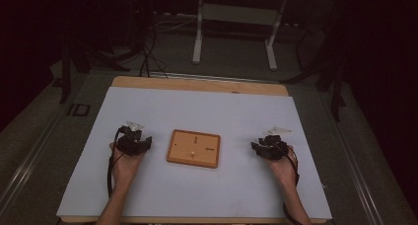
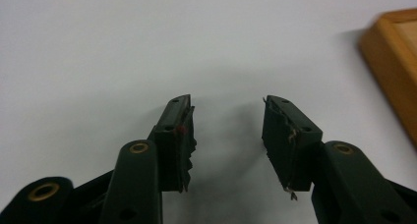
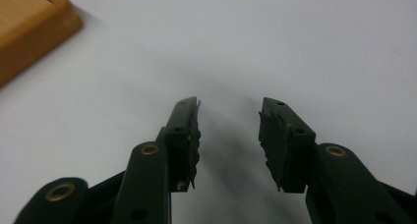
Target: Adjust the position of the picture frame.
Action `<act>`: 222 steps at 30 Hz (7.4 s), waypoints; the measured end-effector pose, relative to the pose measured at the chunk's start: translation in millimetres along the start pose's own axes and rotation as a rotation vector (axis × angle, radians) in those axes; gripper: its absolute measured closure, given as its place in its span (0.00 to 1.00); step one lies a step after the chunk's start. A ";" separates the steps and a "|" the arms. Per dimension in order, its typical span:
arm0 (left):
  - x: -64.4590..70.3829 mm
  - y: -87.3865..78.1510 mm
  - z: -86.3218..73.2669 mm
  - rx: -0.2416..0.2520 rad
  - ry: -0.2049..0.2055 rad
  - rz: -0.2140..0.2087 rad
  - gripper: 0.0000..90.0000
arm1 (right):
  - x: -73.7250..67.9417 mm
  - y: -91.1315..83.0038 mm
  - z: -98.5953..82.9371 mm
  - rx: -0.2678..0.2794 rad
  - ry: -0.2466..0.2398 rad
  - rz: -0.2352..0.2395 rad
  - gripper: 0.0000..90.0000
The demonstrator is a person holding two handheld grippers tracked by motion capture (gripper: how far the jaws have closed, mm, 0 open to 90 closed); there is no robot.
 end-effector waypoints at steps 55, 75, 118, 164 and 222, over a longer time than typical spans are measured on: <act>4.8 -13.7 -2.7 -0.012 0.085 -0.107 0.57 | -183.6 29.4 47.9 0.075 -0.249 0.448 0.71; 5.1 -12.2 -3.3 -0.018 0.088 -0.105 0.57 | -196.3 44.2 40.8 0.180 -0.233 0.386 0.94; 14.8 -0.3 1.1 -0.021 0.095 -0.262 0.88 | -201.4 8.5 54.6 0.237 -0.352 0.620 0.94; 105.5 -23.6 -12.1 -0.081 0.357 -0.714 1.00 | -143.2 -5.8 57.1 0.225 -0.372 0.444 0.94; 94.7 -7.6 7.5 0.015 0.239 -0.513 0.86 | -82.7 24.9 27.4 0.036 0.180 0.151 0.56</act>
Point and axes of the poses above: each handheld gripper's, and its own axes: y roughly forward along the jaws, z roughly out of its top, x roughly to its right, the point moved 4 cm from there along y, roughly forward along the jaws, and after that the axes turned 2 degrees about x, right-handed, at the moved point
